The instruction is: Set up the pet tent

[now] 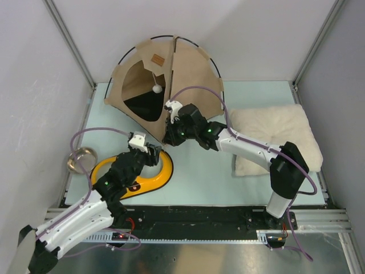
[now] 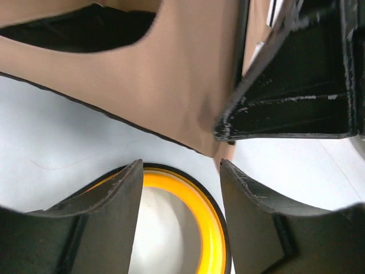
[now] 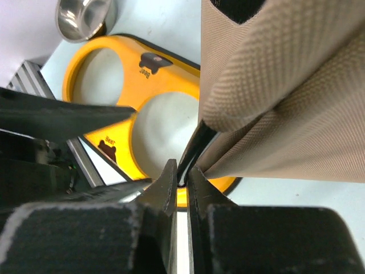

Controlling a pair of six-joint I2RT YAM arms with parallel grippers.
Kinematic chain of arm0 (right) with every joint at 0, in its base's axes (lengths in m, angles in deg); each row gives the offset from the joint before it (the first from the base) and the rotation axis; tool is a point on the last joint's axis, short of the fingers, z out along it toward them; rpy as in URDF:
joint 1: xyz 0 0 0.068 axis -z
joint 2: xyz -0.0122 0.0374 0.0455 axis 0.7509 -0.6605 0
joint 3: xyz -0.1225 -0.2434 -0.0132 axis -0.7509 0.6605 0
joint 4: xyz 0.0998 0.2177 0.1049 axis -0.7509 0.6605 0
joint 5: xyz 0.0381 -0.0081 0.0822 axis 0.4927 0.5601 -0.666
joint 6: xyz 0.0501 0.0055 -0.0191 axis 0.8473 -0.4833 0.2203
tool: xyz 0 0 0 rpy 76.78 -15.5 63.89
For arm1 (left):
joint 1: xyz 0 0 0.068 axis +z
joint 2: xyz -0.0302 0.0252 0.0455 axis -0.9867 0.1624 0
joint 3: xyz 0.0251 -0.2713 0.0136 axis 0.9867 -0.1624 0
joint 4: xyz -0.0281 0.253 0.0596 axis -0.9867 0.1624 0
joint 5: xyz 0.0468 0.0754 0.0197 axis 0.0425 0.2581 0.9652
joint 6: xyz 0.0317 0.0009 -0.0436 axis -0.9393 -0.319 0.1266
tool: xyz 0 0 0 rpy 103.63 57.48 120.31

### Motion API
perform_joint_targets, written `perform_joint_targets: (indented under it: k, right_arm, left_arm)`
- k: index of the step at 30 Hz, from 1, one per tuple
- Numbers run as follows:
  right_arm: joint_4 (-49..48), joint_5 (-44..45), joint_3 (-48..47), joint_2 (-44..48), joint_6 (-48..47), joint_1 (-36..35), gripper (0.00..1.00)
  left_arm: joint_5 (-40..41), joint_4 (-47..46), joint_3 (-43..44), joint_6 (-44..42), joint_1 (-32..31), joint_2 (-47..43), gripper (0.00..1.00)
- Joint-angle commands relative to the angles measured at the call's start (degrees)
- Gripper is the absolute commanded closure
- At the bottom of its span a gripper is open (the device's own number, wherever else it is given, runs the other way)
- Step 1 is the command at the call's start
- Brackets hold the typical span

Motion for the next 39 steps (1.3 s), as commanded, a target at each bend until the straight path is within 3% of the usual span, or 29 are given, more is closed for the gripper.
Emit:
perform_joint_targets:
  k: [1, 2, 4, 5, 7, 12, 16, 18, 23, 27, 32, 39]
  right_arm:
    - [0.87, -3.87, -0.66, 1.05, -6.21, 2.23, 1.0]
    - [0.99, -5.83, -0.57, 0.91, -7.79, 2.71, 1.0]
    - [1.75, -7.71, -0.28, 0.71, -11.36, 3.18, 1.0]
    - [2.3, -7.97, 0.1, 0.78, -14.2, 3.14, 1.0]
    - [3.18, -6.77, 1.4, 1.01, -18.56, 2.56, 1.0]
    - [0.93, -2.57, 8.73, 2.47, -26.39, 2.04, 1.0]
    - [-1.93, -0.68, 12.59, 2.45, -29.93, 2.73, 1.0]
    - [-2.32, 1.09, 13.27, 2.5, -30.47, 2.88, 0.91]
    - [-2.12, 5.51, 14.92, 5.26, -27.01, 2.95, 0.5]
    - [-2.63, 6.66, 19.09, 11.83, -23.12, 2.75, 0.3]
    - [0.5, 5.24, 21.32, 21.84, -21.08, 1.81, 0.19]
    - [-5.37, 9.65, 18.87, 27.66, -14.75, -0.81, 0.19]
  left_arm:
    - [7.23, 7.31, 3.69, -0.99, 0.4, -7.04, 0.37]
    - [8.95, 8.79, 3.93, -1.16, 0.4, -8.5, 0.34]
    - [12.66, 10.69, 4.53, -1.57, 0.41, -11.77, 0.22]
    - [14.48, 11.05, 5.01, -1.71, 0.41, -13.37, 0.11]
    - [18.13, 11.06, 6.49, -2.72, 0.47, -15.25, 0.03]
    - [22.94, 12.36, 15.12, -7.08, 1.97, -9.54, 0.01]
    - [24.11, 16.39, 23.72, -4.79, 5.17, -1.54, 0.0]
    - [23.97, 17.8, 27.27, -3.29, 7.4, 1.79, 0.0]
    - [19.92, 19.07, 34.24, -1.35, 14.33, 7.12, 0.0]
    - [12.21, 19.73, 39.09, 0.34, 20.73, 10.37, 0.0]
    - [4.09, 20.21, 44.0, 0.67, 25.63, 15.6, 0.0]
    - [3.73, 20.91, 45.22, 1.76, 27.0, 16.3, 0.0]
